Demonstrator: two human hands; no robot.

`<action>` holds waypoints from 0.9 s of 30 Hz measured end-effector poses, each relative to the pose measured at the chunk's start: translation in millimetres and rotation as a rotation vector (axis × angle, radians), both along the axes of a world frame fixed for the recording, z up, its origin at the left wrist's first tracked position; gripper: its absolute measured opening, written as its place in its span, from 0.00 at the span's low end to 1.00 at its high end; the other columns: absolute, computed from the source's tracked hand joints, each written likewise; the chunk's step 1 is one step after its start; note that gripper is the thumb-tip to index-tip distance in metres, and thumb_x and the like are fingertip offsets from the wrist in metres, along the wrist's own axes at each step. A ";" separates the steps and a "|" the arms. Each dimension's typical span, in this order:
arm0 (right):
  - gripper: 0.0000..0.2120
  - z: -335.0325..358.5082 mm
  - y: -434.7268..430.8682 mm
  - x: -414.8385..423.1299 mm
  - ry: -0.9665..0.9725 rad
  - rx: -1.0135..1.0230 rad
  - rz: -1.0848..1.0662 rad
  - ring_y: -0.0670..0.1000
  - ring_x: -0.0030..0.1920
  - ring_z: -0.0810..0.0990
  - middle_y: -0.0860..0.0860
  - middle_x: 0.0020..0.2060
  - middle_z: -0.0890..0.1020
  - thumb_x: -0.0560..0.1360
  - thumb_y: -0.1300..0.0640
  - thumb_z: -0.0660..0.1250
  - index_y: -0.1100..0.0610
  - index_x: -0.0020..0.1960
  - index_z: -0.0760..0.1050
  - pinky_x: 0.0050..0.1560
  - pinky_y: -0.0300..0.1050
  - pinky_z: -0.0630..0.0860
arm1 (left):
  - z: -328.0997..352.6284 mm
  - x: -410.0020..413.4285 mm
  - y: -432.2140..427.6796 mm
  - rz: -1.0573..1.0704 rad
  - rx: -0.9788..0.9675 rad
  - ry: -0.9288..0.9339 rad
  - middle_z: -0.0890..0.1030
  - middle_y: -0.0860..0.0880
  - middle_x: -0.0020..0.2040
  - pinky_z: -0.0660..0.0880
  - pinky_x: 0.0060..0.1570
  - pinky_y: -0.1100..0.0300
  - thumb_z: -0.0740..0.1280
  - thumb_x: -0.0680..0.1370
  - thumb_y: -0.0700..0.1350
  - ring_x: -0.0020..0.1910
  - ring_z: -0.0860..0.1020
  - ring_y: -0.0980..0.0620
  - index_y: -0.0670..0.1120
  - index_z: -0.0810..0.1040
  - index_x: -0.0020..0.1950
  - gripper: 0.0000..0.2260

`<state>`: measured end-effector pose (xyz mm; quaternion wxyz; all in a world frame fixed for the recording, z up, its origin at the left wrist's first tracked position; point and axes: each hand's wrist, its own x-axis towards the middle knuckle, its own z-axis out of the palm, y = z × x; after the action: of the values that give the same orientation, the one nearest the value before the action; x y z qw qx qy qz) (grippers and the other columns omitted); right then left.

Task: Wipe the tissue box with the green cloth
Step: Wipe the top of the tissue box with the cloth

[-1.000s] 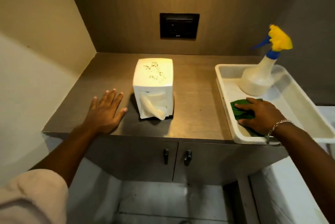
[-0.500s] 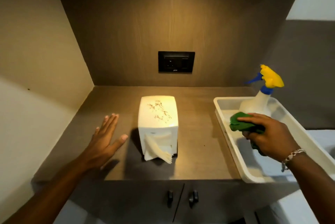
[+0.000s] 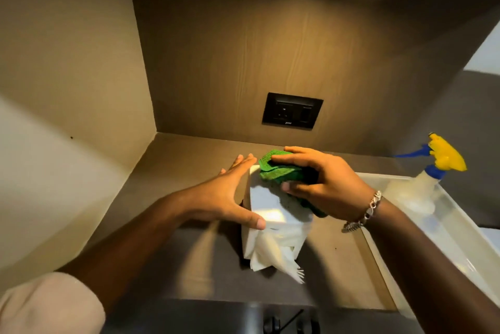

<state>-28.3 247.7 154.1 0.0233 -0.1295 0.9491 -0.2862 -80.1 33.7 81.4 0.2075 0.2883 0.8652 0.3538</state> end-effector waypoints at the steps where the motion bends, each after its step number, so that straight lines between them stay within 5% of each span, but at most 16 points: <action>1: 0.24 -3.5 -7.1 -2.2 -0.012 0.029 0.008 0.48 0.74 0.66 0.49 0.73 0.70 0.72 0.47 0.70 0.43 0.68 0.72 0.73 0.48 0.65 | -0.8 -0.9 0.2 0.001 0.009 -0.003 0.38 0.58 0.76 0.41 0.76 0.47 0.75 0.59 0.65 0.75 0.37 0.56 0.60 0.38 0.75 0.58; 5: 0.30 -29.9 -30.2 4.8 0.112 0.260 -0.007 0.54 0.74 0.61 0.41 0.72 0.69 0.67 0.24 0.54 0.35 0.65 0.71 0.67 0.60 0.67 | -3.5 -4.0 0.1 -0.039 0.088 0.026 0.44 0.60 0.76 0.40 0.74 0.49 0.77 0.59 0.62 0.73 0.36 0.58 0.67 0.44 0.71 0.52; 12: 0.12 -45.5 16.7 5.8 0.244 -0.003 -0.011 0.52 0.67 0.70 0.44 0.64 0.78 0.74 0.44 0.66 0.44 0.54 0.82 0.65 0.59 0.70 | -6.3 -4.5 1.3 0.063 -0.021 -0.011 0.39 0.60 0.78 0.42 0.74 0.44 0.78 0.55 0.65 0.76 0.37 0.49 0.64 0.41 0.74 0.59; 16: 0.15 -43.5 -7.5 -20.6 0.219 0.167 -0.059 0.54 0.68 0.68 0.45 0.66 0.76 0.76 0.43 0.62 0.41 0.60 0.78 0.65 0.56 0.69 | -2.0 -5.1 0.9 0.038 -0.026 -0.013 0.40 0.66 0.74 0.38 0.69 0.52 0.78 0.57 0.64 0.69 0.35 0.59 0.65 0.41 0.74 0.58; 19: 0.16 -48.5 -9.4 -6.2 0.307 0.261 0.047 0.55 0.72 0.64 0.42 0.67 0.74 0.75 0.40 0.59 0.38 0.60 0.76 0.59 0.57 0.70 | -2.3 -6.7 0.0 0.032 -0.031 0.002 0.40 0.61 0.77 0.37 0.73 0.49 0.77 0.56 0.65 0.71 0.34 0.59 0.64 0.42 0.74 0.58; 24: 0.13 -51.5 42.0 17.0 0.195 -0.070 0.172 0.46 0.71 0.65 0.37 0.65 0.75 0.73 0.49 0.65 0.41 0.56 0.81 0.66 0.44 0.63 | -3.0 -7.7 2.5 0.068 -0.070 -0.051 0.38 0.61 0.77 0.40 0.72 0.41 0.78 0.54 0.66 0.75 0.35 0.47 0.67 0.41 0.73 0.59; 27: 0.12 -44.7 39.1 -6.9 0.174 -0.076 0.045 0.49 0.66 0.70 0.43 0.63 0.78 0.75 0.53 0.65 0.44 0.55 0.82 0.66 0.54 0.69 | -0.6 -8.3 4.3 0.066 -0.113 -0.070 0.37 0.61 0.77 0.40 0.73 0.40 0.77 0.54 0.66 0.75 0.34 0.47 0.67 0.39 0.73 0.60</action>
<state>-35.3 286.7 109.3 -0.0578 -0.1758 0.9329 -0.3089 -88.5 38.1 80.8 0.2420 0.2350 0.8849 0.3210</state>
